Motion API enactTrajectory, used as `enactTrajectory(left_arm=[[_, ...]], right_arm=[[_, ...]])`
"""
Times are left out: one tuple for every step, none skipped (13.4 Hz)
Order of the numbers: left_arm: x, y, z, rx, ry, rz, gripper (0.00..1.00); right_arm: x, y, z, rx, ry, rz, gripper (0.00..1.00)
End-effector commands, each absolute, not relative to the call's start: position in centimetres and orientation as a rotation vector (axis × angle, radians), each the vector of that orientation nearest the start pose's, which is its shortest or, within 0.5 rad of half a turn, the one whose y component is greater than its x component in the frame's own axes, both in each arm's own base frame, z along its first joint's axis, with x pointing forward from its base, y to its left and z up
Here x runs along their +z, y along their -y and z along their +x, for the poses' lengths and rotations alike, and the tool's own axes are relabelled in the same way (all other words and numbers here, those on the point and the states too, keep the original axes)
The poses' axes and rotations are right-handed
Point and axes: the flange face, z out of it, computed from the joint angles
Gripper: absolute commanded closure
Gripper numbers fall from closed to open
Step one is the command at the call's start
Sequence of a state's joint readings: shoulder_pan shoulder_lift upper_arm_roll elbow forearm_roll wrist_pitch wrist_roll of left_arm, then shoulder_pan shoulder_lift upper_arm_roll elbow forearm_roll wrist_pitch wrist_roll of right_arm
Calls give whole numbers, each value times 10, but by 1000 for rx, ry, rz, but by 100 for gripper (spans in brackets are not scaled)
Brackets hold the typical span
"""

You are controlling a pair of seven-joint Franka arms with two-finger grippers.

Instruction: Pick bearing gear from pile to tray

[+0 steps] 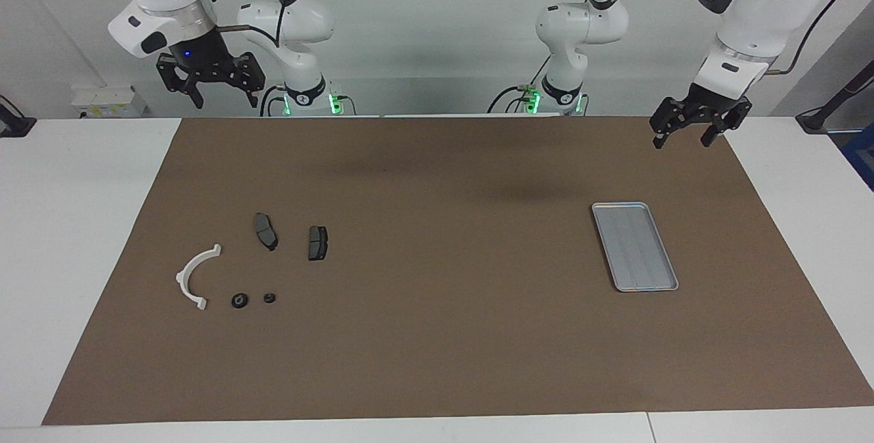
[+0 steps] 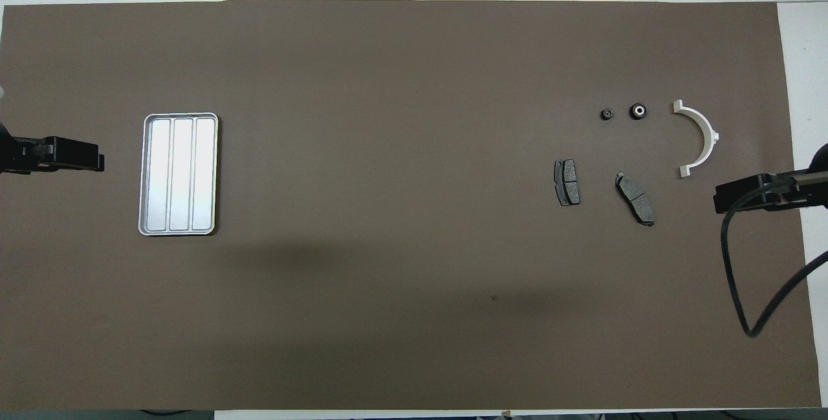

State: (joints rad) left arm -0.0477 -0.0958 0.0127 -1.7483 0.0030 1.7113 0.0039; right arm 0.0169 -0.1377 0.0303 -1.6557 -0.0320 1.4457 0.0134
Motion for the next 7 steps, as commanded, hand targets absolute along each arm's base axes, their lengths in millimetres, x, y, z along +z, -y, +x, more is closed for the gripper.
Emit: enactTrajectory(left_arm=[[608,24,527,-135,-66,-3151,0],[608,32,527,-137,-87,-3151,0],[607,34,527,-140,-95,-3149,0],[607,34,527,-147,-94,-3150,0],[607,34,527,-147,-97,-3150,0],[607,34,526,-147,-94,-3150,0],[607,32,526,-145,-90,-3151,0]], right_arm=[[649,-23,494,103,21,-3166,0],[649,-23,495,101,23,-3166,0],[649,-23,495,101,23,-3166,0],[649,-23,495,101,23,-3166,0],[649,-20,494,103,23,-3164,0],[651,-21,493,99,28,-3164,0],[653,-18,491,101,23,-3164,0]])
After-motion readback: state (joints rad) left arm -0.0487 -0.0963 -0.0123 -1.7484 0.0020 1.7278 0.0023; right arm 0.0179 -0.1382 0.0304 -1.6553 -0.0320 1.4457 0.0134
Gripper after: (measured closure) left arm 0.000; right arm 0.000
